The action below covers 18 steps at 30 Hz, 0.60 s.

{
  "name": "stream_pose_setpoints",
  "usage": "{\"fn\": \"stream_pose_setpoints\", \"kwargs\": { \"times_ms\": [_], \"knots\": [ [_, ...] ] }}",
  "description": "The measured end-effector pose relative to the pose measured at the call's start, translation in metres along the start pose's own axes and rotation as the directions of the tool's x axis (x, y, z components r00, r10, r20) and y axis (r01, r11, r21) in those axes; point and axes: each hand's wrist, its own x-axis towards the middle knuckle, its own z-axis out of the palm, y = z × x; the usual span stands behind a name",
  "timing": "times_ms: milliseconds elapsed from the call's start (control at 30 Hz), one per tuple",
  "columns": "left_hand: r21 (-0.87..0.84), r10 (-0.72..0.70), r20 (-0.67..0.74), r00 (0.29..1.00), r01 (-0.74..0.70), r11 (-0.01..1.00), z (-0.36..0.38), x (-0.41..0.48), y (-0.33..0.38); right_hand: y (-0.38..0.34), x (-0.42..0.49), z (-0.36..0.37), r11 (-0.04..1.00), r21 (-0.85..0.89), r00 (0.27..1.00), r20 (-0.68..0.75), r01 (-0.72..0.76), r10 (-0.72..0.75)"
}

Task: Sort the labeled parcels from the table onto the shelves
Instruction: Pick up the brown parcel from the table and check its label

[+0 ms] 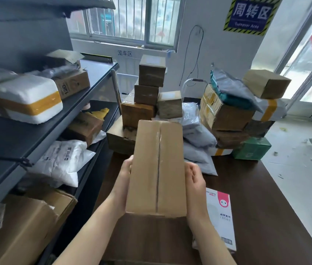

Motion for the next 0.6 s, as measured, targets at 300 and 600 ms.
{"fn": "stream_pose_setpoints", "kwargs": {
  "times_ms": [300, 600],
  "knots": [
    [0.005, -0.033, -0.002, 0.999, 0.033, 0.999, -0.006, -0.001, 0.019, -0.047, 0.005, -0.009, 0.979, 0.138, 0.971, 0.206, -0.150, 0.120],
    [-0.042, 0.035, 0.120, 0.992, -0.031, 0.999, -0.010, -0.017, 0.026, -0.027, 0.005, -0.010, 0.983, 0.148, 0.994, 0.029, -0.106, 0.103]
  ]
}}
